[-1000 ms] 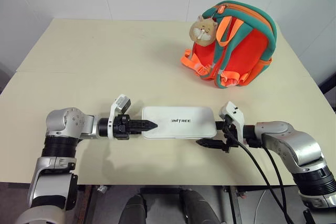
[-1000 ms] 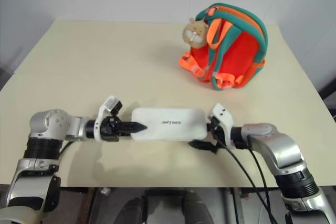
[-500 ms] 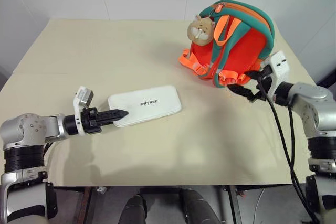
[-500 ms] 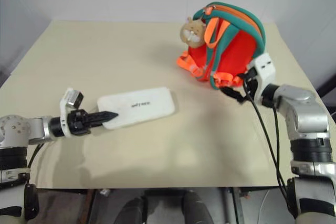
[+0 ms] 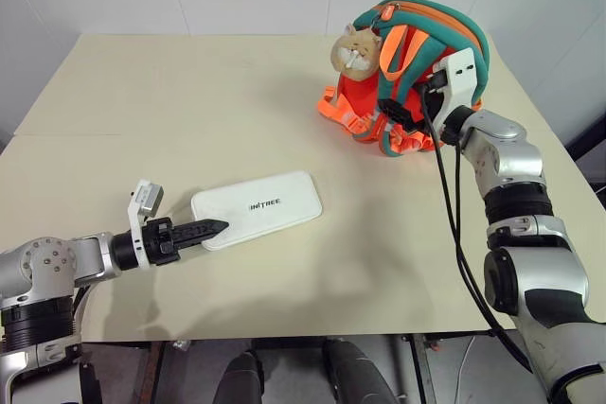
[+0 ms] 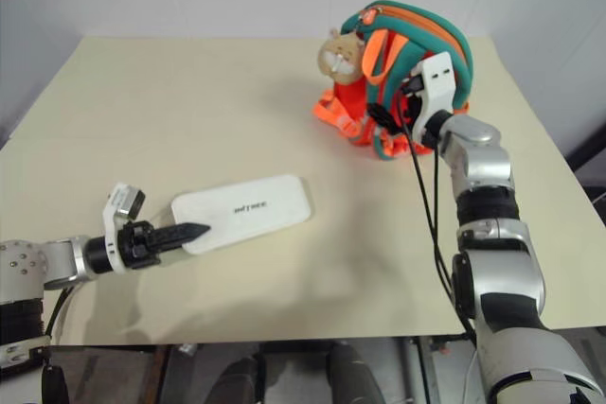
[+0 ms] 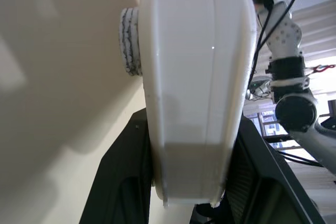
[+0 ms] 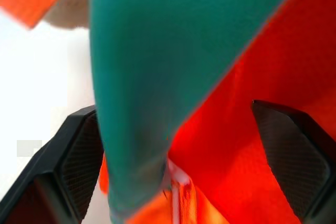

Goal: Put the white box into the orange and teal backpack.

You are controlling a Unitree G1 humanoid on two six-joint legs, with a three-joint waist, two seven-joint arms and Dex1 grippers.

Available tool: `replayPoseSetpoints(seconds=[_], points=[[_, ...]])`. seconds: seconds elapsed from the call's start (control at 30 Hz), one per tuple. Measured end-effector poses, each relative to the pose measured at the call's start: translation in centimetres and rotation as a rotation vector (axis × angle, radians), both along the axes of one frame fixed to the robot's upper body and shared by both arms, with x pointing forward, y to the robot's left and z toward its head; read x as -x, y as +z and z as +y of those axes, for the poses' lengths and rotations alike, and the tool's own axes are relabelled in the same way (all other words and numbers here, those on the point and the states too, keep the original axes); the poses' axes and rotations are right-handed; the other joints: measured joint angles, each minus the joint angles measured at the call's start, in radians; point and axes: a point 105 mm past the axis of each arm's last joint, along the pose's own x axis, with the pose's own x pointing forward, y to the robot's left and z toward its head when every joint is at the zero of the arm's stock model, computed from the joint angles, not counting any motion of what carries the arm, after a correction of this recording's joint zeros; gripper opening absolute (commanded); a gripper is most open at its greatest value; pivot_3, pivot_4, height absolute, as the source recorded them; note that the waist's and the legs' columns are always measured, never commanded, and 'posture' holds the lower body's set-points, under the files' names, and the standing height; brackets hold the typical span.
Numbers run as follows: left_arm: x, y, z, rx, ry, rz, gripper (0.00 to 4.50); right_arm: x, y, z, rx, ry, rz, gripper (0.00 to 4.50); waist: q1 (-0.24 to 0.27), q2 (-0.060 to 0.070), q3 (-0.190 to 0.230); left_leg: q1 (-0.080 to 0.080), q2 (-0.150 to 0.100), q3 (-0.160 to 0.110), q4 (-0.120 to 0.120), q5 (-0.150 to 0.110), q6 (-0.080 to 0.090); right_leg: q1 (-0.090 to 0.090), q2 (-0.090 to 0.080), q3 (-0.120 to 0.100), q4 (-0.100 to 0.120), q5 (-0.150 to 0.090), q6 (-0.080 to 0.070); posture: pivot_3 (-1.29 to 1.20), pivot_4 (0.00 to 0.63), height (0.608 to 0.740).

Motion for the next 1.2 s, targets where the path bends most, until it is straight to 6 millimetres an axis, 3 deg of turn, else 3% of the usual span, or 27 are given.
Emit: replayPoseSetpoints(seconds=[0.13,0.4,0.57,0.7,0.87,1.03,1.2], points=[[0.2,0.1,0.1,0.002,0.017,-0.009,1.42,-0.5,0.4,1.5,-0.032,0.021,-0.014,4.5,-0.012,0.0,0.0,0.0,0.0,0.0,0.0,0.0,0.0,0.0,0.0,0.0,0.001,0.0,0.0,0.0,0.15,0.74],[0.1,-0.1,-0.2,0.011,0.032,-0.007,1.42,-1.1,-0.8,2.8,-0.054,0.019,-0.028,1.82,-0.022,0.0,0.0,0.0,0.0,0.0,0.0,0.0,-0.001,0.0,0.0,0.0,0.001,0.0,0.0,0.0,0.15,0.74],[0.3,-0.1,0.0,0.009,0.033,-0.005,1.42,-1.0,-0.4,3.5,-0.072,0.06,-0.022,0.13,-0.036,0.0,0.0,0.0,0.0,-0.001,0.0,0.001,-0.001,0.0,0.0,-0.001,0.002,0.0,0.0,0.0,0.15,0.74],[0.3,-0.1,0.8,-0.036,0.049,-0.017,1.42,-0.6,-0.5,3.6,-0.215,0.134,0.055,0.02,-0.039,0.0,0.0,0.001,0.0,-0.001,0.0,0.001,-0.001,0.0,0.001,-0.001,0.002,0.0,0.0,0.0,0.15,0.74],[-0.2,0.9,2.6,-0.061,0.112,-0.069,1.42,0.8,-0.5,5.3,-0.248,0.325,0.139,0.02,-0.041,0.001,0.0,0.001,0.0,-0.001,0.0,0.001,-0.002,0.0,0.001,-0.001,0.003,0.0,0.0,0.0,0.15,0.74],[0.3,1.8,4.9,-0.057,0.187,-0.107,1.42,5.2,1.0,6.5,-0.264,0.644,0.202,0.02,-0.035,0.001,0.0,0.0,0.0,-0.003,-0.003,0.001,-0.002,0.0,0.0,-0.003,0.003,0.0,-0.001,0.0,0.15,0.74],[1.8,2.9,7.8,-0.074,0.259,-0.156,1.42,12.6,2.2,6.3,-0.283,0.97,0.361,0.02,-0.031,0.003,0.002,-0.002,0.001,-0.006,-0.006,0.0,-0.003,-0.001,-0.001,-0.006,0.0,-0.003,-0.004,0.0,0.15,0.74]])
